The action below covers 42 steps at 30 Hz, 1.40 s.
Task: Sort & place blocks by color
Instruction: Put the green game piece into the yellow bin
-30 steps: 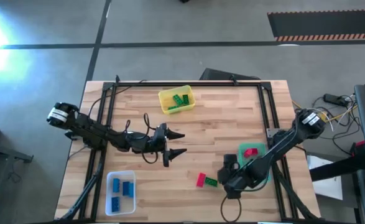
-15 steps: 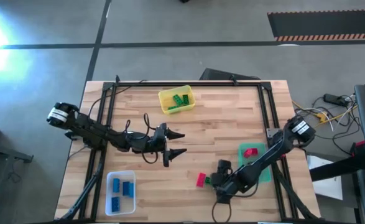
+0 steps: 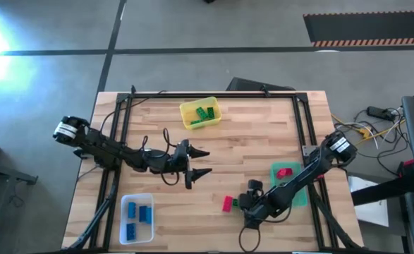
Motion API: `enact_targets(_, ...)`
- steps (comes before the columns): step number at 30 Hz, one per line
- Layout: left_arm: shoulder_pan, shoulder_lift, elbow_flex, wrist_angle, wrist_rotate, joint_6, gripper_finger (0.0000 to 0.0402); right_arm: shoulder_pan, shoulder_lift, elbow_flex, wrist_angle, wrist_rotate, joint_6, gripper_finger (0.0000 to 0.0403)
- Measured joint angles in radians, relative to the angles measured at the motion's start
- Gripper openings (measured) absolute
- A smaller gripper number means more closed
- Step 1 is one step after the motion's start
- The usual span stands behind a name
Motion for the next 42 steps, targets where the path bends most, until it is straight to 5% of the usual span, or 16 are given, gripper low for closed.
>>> enact_targets(13, 0.001, 0.000, 0.013, 0.048, 0.000, 0.085, 0.0316, -0.035, -0.191, 0.003, -0.255, 0.018, -0.117, 0.0123)
enact_targets(20, 0.001, -0.004, 0.010, 0.102, 0.000, 0.205, 0.0316, -0.075, -0.398, -0.034, -0.233, 0.296, -0.283, 0.0123)
enact_targets(24, 0.001, -0.004, 0.013, 0.117, 0.000, 0.239, 0.0316, -0.104, -0.497, -0.119, 0.024, 0.413, -0.464, 0.0123)
enact_targets(27, 0.001, -0.004, 0.011, 0.167, 0.003, 0.256, 0.0316, -0.140, -0.545, -0.227, 0.394, 0.412, -0.641, 0.0123)
enact_targets(34, 0.001, -0.004, 0.014, 0.232, 0.046, 0.262, 0.0316, -0.244, -0.475, -0.487, 1.408, 0.178, -0.927, 0.0123)
enact_targets(42, 0.001, 0.019, 0.016, 0.386, 0.056, 0.310, 0.0316, -0.311, -0.333, -0.513, 1.701, 0.149, -0.982, 0.0123)
